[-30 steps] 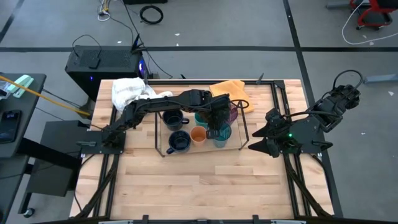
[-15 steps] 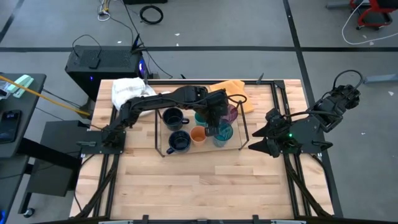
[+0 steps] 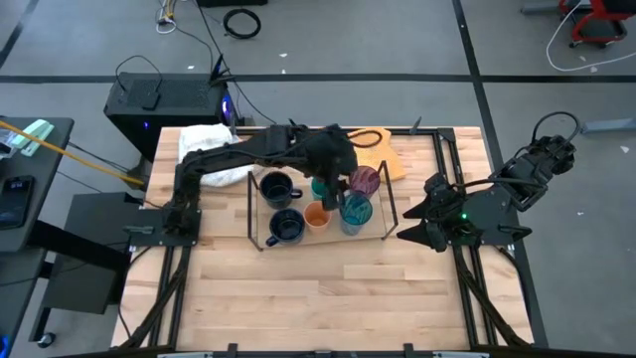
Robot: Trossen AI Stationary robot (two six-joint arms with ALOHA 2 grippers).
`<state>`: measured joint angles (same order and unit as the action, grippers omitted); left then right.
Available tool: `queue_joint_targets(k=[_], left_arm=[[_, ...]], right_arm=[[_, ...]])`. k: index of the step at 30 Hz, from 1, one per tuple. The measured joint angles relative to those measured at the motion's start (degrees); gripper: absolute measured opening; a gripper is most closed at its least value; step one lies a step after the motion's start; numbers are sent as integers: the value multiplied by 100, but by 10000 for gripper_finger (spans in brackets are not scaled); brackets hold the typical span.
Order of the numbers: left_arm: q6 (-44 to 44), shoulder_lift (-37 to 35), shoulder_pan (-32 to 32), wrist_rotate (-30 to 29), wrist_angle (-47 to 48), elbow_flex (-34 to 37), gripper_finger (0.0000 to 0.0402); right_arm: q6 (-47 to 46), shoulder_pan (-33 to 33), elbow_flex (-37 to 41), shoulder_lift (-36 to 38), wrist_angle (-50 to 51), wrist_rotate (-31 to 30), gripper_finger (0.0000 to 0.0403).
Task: Stack small to large cups/mugs on shelf
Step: Return to Home Position
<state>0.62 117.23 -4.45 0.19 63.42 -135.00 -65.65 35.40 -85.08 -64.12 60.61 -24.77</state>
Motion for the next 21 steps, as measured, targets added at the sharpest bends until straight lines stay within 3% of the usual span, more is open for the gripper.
queue_joint_targets(k=[12,21], left_arm=[[-88,-1100,531,-249,-1598,-4,166],[-11,-1716,930,-662,-1642,0,161]], right_arm=[[372,0,-90,2,-459,-101,399],[1436,-2,-205,0,-1507,-261,390]])
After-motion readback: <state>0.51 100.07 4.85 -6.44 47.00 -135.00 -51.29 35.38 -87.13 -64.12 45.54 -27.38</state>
